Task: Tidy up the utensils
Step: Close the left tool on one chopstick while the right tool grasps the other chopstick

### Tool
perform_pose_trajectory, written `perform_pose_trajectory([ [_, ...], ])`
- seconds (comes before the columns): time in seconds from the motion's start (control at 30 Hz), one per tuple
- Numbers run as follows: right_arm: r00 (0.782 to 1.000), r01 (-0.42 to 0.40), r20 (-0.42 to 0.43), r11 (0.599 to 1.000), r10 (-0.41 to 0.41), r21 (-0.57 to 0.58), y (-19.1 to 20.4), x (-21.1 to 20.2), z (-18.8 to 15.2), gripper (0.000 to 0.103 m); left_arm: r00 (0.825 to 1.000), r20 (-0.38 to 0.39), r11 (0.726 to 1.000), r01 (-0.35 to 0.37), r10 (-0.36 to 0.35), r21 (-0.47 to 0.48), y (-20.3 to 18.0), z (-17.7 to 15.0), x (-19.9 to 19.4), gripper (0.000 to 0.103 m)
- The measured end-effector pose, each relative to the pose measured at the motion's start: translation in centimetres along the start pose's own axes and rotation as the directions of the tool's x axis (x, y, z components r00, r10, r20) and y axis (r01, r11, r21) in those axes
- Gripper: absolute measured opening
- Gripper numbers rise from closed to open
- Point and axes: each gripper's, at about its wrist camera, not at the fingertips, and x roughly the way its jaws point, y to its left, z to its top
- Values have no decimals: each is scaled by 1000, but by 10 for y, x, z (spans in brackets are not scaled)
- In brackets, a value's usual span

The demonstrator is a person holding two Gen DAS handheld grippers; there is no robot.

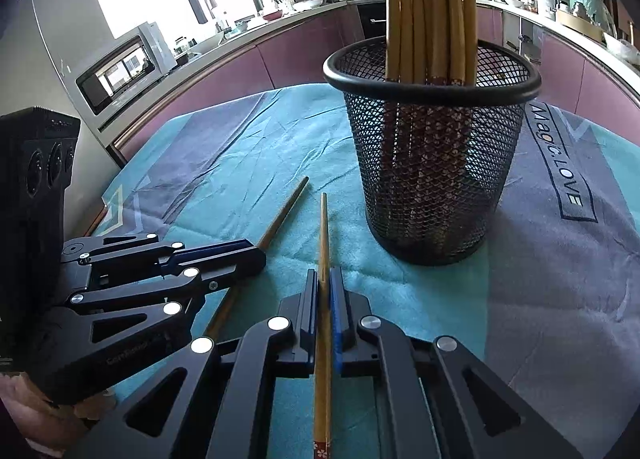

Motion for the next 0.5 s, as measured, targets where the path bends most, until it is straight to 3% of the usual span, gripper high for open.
perform_pose_trajectory([
  [0.5,996,-70,46,997,70,10,1,-22,2,5,999,43,1000,18,-18,-2,5,1,-23,9],
])
